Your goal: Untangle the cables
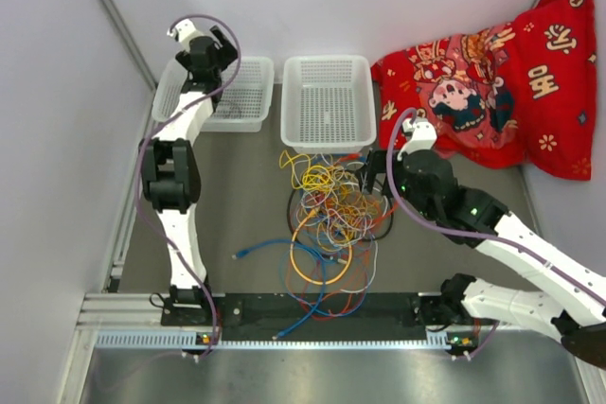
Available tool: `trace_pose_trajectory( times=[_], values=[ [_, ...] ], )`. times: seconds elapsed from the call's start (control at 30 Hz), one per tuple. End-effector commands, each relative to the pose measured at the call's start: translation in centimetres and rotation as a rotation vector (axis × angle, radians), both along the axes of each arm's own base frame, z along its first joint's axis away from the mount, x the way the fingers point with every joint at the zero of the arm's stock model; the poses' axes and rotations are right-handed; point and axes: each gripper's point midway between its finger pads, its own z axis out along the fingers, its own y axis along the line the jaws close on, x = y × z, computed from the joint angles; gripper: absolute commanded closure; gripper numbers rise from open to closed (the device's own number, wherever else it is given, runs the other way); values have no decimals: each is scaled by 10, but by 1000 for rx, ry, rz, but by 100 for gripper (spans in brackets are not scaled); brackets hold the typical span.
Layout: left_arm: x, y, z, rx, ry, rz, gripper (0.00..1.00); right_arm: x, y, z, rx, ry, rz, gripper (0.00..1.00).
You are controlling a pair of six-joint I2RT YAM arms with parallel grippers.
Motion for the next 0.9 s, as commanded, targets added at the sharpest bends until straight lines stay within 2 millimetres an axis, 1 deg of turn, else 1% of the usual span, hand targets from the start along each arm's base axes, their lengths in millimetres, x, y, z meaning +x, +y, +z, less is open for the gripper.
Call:
trace_pose_trajectory(
  times=[0.0,0.03,0.07,0.1,0.13,0.17,0.2,0.23,0.27,0.3,0.33,0.37,0.4,0.43,0.47,0.5,0.53,0.57,0.6,0.63,0.67,0.7,0.73,0.77,0.8,0.83,0.87],
  values=[
    [-27,-25,115,52,-198,-66,1,7,-4,20,30,-61,-21,1],
    [-35,-33,124,79,-199,-70,1,7,-4,20,28,-63,-23,1],
    [-43,-53,129,98,-194,-100,1,7,-5,20,25,-64,-27,1],
    [-59,-61,143,124,-187,-120,1,7,-6,20,22,-64,-28,1],
    [-67,-70,134,129,-158,-141,1,7,-6,21,22,-65,-29,1],
    [-87,-88,151,122,-181,-182,1,6,-7,20,22,-59,-31,1],
    [-98,-96,152,122,-185,-197,1,6,-7,21,28,-58,-31,1],
    [-107,-101,125,129,-133,-203,1,5,-7,20,37,-50,-35,1],
    [-125,-107,136,123,-152,-195,1,4,-7,20,42,-46,-36,1],
    [-131,-100,131,132,-145,-150,1,1,-7,18,45,-33,-30,1],
    [-136,-95,109,150,-101,-126,1,-2,-8,19,65,-24,-37,1],
    [-138,-86,105,173,-88,-92,1,-4,-7,18,75,-16,-29,1],
    [-137,-71,101,208,-76,-17,1,-6,-9,17,79,-10,-27,1],
    [-134,-64,100,240,-68,-1,5,-9,-9,16,96,-2,-30,1],
    [-127,-52,93,279,-45,15,12,-12,-12,15,107,-1,-30,1],
    [-122,-48,94,280,-46,6,20,-14,-14,13,112,3,-33,1],
    [-117,-42,106,268,-72,19,28,-16,-15,11,122,12,-42,1],
    [-110,-29,105,247,-76,44,46,-18,-19,8,128,14,-49,1],
    [-106,-22,109,234,-89,60,52,-18,-20,7,132,15,-56,1],
    [-101,-16,124,221,-119,81,57,-19,-20,6,136,16,-58,1],
    [-90,-7,109,224,-80,102,63,-19,-21,5,135,18,-60,1],
    [-84,-3,108,228,-67,113,64,-18,-21,4,131,21,-62,1],
    [-79,2,126,223,-92,131,65,-18,-20,3,123,23,-61,1],
    [-68,5,103,229,-33,134,65,-17,-20,3,115,22,-61,1],
    [-65,5,96,226,2,124,59,-14,-17,0,100,27,-61,1],
    [-62,2,101,210,2,106,50,-13,-16,0,89,25,-57,1],
    [-60,-10,92,181,23,45,38,-10,-15,1,82,24,-56,1]
  ],
)
